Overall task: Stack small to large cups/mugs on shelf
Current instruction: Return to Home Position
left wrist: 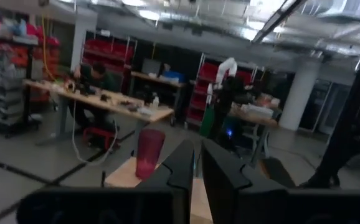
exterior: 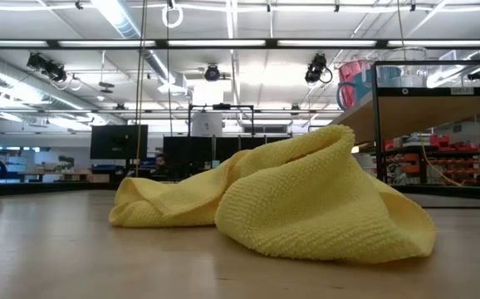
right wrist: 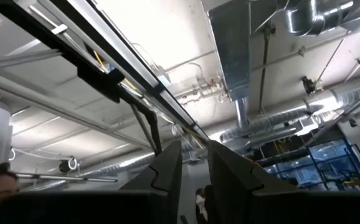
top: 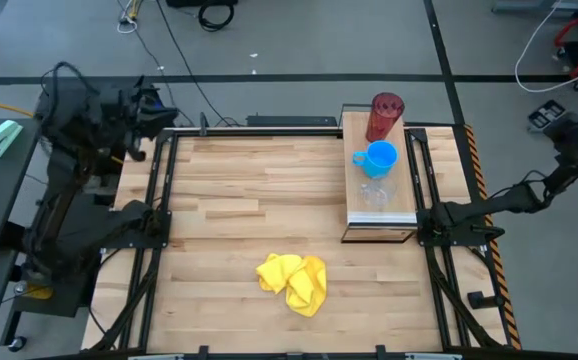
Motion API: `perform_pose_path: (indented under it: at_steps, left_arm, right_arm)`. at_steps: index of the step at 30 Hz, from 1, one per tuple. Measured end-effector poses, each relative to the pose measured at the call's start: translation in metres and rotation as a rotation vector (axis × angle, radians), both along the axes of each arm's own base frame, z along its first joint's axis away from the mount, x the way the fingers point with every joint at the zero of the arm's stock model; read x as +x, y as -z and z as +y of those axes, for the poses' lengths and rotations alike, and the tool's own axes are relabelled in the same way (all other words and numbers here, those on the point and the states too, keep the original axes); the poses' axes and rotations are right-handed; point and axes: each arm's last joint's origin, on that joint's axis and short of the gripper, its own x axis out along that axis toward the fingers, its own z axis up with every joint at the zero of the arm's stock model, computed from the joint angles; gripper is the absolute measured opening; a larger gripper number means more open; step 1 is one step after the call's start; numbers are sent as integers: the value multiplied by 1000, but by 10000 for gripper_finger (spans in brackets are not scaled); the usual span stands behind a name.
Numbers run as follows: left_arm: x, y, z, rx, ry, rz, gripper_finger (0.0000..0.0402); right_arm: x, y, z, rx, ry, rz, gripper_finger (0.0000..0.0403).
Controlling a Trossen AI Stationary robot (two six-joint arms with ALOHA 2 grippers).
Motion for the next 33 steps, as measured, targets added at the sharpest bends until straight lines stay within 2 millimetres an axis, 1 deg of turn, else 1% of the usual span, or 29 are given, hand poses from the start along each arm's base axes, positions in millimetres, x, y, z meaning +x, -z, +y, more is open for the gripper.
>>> perform_pose_path:
  at_steps: [3,6,8,11,14,19,21,23,26,30,33]
  left_arm:
    - [-11,-10,-17,47,-56,-63,37]
    - [-25,-27,-39,133,-164,-144,33]
    - [-33,-39,-53,175,-177,-184,30]
    - [-40,-51,-68,191,-140,-216,28]
    - [-41,-55,-72,155,-55,-216,30]
    - [-38,-48,-68,51,-14,-211,38]
    - [-36,-45,-64,43,-8,-209,40]
    - [-31,-42,-55,45,-5,-214,40]
    - [-15,-39,-28,35,16,-227,38]
    - [19,-34,13,-1,96,-204,33]
    - [54,-29,36,-4,196,-197,29]
  right_arm:
    - [0,-2,0,3,1,-26,85]
    - [1,-1,0,0,4,-25,85]
    - [1,-1,0,-6,9,-23,85]
    - [1,-1,0,-6,9,-23,85]
    - [1,-1,0,-11,14,-22,85]
    - [1,-1,0,-21,23,-23,85]
    - [2,0,0,-23,23,-15,85]
    - [2,0,0,-21,20,-12,85]
    - [2,0,0,-19,19,-13,85]
    - [2,0,0,-11,12,-11,85]
    - [2,0,0,3,-2,-8,85]
